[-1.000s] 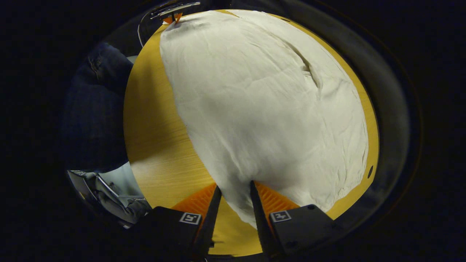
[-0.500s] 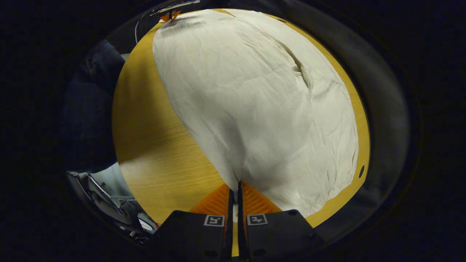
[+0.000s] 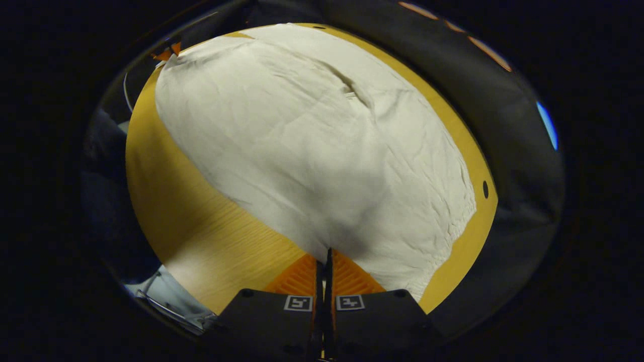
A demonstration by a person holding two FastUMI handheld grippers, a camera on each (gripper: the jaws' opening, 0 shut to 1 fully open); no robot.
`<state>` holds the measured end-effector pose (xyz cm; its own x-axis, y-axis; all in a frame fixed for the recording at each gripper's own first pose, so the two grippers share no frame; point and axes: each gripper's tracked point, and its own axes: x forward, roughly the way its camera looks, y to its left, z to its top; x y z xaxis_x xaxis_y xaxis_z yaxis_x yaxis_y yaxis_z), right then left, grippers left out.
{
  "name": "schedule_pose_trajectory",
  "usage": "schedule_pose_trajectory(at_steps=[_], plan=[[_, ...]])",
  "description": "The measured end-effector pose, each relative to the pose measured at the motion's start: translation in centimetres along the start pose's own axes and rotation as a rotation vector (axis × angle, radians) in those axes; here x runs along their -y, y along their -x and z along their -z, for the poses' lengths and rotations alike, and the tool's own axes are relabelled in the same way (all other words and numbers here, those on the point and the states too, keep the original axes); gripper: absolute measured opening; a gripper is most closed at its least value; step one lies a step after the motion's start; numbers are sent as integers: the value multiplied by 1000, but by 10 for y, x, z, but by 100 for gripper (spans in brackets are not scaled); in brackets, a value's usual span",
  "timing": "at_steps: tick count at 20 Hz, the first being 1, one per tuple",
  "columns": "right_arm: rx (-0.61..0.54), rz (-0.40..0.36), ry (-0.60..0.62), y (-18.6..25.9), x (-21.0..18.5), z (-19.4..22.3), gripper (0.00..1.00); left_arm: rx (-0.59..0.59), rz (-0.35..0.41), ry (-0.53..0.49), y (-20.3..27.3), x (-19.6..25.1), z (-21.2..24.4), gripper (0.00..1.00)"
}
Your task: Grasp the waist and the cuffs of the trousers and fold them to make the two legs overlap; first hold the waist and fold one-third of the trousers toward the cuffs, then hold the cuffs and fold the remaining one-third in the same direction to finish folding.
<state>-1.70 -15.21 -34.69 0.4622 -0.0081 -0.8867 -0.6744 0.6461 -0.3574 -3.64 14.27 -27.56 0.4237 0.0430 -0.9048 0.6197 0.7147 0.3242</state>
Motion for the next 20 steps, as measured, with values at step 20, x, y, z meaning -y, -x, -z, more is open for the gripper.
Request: schedule_pose_trajectory(at_steps=[20], plan=[[500,436,-694,38,174,-191,2,727,-586,874,46,-264,-263,0]])
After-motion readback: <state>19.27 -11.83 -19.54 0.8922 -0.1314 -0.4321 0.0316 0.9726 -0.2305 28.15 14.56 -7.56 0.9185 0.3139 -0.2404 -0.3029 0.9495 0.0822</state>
